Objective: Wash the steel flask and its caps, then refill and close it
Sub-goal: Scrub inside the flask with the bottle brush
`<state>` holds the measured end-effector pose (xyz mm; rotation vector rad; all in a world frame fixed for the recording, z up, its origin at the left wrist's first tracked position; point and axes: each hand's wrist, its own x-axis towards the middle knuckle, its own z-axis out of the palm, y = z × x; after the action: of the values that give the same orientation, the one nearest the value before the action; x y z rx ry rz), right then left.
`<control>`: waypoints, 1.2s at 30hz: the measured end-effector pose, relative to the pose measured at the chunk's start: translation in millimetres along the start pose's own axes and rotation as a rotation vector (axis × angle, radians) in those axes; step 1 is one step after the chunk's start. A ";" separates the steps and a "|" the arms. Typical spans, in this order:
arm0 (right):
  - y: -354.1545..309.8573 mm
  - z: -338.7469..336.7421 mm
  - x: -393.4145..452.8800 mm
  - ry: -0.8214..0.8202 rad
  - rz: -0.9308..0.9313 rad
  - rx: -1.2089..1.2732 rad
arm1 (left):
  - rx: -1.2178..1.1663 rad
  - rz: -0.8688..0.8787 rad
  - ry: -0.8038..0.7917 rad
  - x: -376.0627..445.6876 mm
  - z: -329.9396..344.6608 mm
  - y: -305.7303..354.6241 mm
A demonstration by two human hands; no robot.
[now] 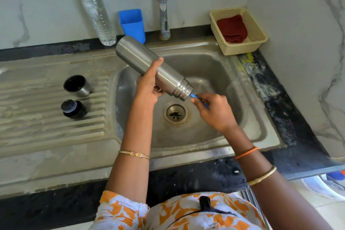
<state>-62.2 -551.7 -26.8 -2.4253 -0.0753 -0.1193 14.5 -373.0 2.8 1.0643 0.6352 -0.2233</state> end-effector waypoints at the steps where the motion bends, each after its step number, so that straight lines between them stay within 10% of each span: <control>1: 0.1 4.2 -2.7 0.037 -0.024 0.002 | 0.001 0.000 0.009 -0.8 0.6 0.0; 20: 9.7 -27.2 0.0 -0.195 0.088 0.408 | -0.207 0.103 -0.001 5.6 -14.6 33.9; 27: -10.2 -3.9 21.6 -0.154 0.050 0.213 | -0.164 0.066 -0.027 -10.5 -1.4 5.3; 36: 21.3 -22.0 -4.4 0.332 -0.231 -0.118 | -0.337 0.023 -0.020 -9.1 -18.0 11.5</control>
<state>-66.2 -582.3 -24.5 -2.4721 -0.2024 -0.6441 5.8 -353.1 10.7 0.7432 0.6172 -0.1014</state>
